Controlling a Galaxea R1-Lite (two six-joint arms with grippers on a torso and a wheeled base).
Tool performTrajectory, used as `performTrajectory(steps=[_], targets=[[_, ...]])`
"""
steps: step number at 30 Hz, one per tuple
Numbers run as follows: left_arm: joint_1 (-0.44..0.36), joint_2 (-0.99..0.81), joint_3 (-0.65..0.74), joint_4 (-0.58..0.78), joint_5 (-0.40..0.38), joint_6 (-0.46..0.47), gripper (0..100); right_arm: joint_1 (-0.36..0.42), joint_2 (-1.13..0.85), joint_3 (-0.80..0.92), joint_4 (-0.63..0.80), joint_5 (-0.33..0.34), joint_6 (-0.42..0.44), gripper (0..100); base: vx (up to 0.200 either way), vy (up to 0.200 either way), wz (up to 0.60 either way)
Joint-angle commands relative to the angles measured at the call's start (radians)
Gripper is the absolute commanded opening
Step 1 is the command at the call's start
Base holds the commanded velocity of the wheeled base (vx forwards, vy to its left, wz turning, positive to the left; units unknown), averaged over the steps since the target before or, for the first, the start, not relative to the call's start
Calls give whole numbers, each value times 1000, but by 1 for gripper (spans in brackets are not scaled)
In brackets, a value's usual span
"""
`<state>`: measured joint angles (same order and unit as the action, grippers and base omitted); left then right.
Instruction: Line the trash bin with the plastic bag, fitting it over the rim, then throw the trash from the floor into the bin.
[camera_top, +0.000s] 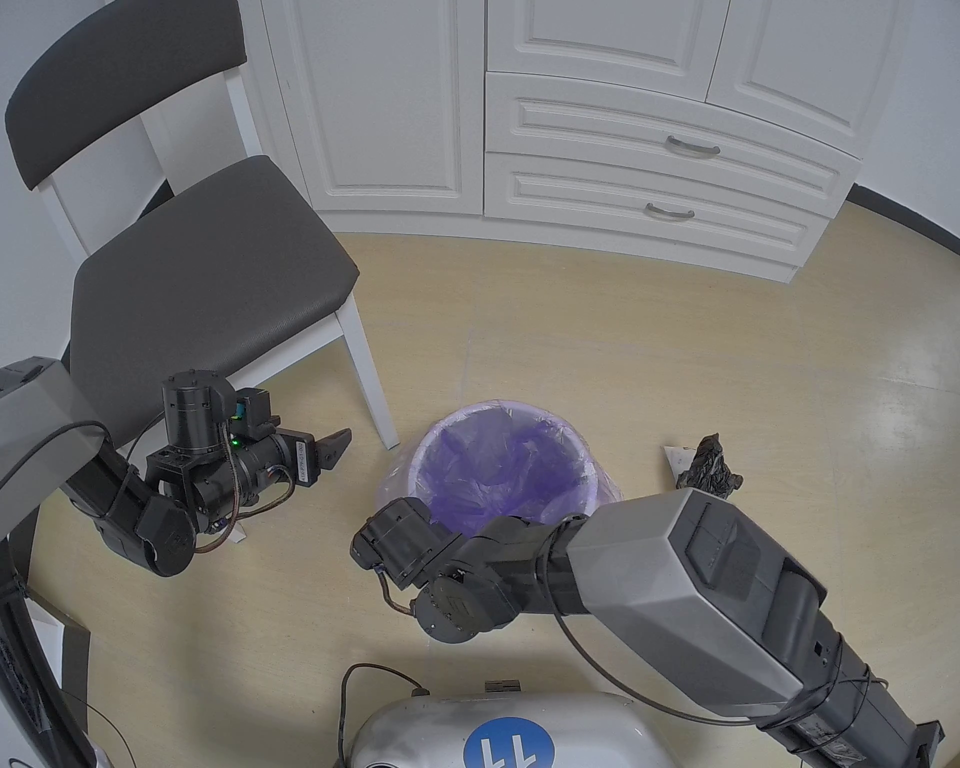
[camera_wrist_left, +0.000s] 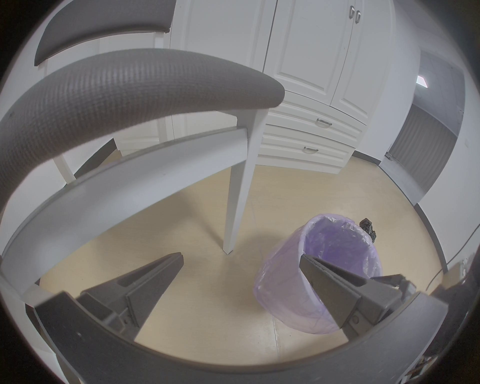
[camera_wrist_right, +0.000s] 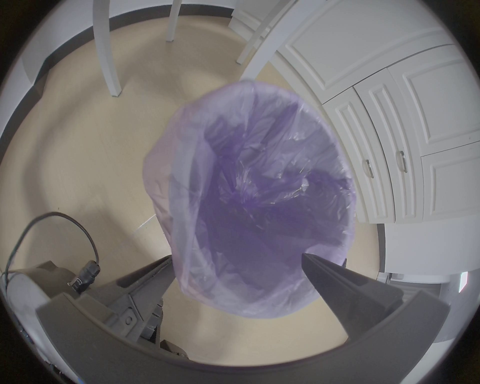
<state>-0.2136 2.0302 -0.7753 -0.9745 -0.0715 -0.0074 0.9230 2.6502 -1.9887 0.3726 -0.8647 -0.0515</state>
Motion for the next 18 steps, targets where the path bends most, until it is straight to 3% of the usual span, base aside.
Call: performTrajectory(steps=[1,6,7,11,14,18], targets=[[-6,31,2,-3,-2,1,100,53,-154,169,5,-13,18,100,0,0,0],[-9,45,7,-4,-17,6,100,86,-251,291,6,-14,94,100,0,0,0],[-10,51,18,-3,-36,6,100,105,-339,403,3,-14,127,100,0,0,0],[-10,90,8,-3,-36,7,100,109,-452,551,-26,-13,148,100,0,0,0],[-16,171,-35,0,-31,6,100,89,-559,723,-178,-13,186,100,0,0,0],[-44,308,-165,26,-25,7,100,-30,-642,947,-511,-2,191,100,0,0,0]])
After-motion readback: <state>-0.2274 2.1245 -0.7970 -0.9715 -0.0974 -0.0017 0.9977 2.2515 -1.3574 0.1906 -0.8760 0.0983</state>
